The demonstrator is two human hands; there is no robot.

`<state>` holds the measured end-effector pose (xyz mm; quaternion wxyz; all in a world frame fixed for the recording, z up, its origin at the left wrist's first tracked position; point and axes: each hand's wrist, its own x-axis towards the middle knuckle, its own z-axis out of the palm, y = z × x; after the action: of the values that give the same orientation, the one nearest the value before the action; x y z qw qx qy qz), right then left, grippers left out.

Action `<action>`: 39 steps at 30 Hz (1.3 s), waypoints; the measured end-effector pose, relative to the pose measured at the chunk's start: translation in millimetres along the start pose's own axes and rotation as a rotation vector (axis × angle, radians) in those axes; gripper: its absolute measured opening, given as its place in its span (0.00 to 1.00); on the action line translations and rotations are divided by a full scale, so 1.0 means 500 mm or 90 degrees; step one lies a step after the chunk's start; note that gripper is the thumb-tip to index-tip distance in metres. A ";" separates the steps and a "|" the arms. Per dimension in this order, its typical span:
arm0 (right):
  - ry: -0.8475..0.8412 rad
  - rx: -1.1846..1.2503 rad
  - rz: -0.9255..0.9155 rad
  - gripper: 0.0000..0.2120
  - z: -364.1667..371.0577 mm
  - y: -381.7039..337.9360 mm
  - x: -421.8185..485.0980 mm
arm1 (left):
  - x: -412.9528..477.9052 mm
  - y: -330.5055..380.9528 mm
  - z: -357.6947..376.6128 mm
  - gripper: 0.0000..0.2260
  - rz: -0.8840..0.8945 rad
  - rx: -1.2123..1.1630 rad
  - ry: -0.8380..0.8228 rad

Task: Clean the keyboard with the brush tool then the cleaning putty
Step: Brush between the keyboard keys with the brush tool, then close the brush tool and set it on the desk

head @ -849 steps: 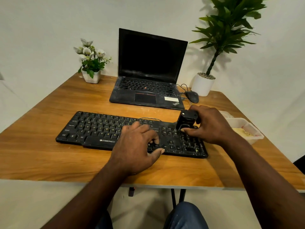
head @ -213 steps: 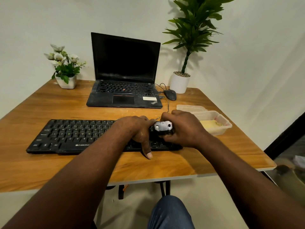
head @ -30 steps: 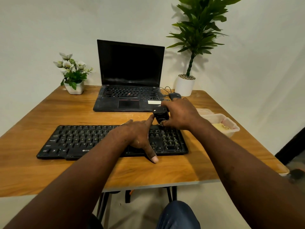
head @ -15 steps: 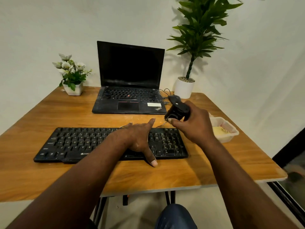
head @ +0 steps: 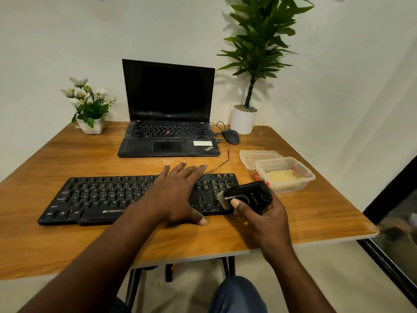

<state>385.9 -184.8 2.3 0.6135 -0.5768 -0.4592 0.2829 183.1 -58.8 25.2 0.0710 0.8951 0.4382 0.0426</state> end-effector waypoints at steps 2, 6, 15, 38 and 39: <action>0.018 0.036 0.042 0.24 -0.001 0.005 0.009 | -0.034 -0.001 0.017 0.57 0.006 -0.003 0.083; 0.018 0.101 0.069 0.29 0.004 0.003 0.013 | -0.097 0.010 0.056 0.46 0.027 -0.044 0.250; -0.011 0.180 0.082 0.29 0.037 -0.003 -0.003 | -0.108 0.033 0.091 0.36 0.031 -0.119 0.284; -0.071 0.116 0.074 0.31 0.036 0.011 0.002 | -0.065 0.112 0.111 0.26 0.016 -0.127 0.411; -0.070 0.109 0.071 0.31 0.037 0.011 0.002 | -0.065 0.112 0.112 0.26 0.017 -0.121 0.417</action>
<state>370.6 -174.7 -4.6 0.6178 -0.5308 -0.4333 0.3859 214.3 -123.4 -21.4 0.0086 0.8290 0.4198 0.3693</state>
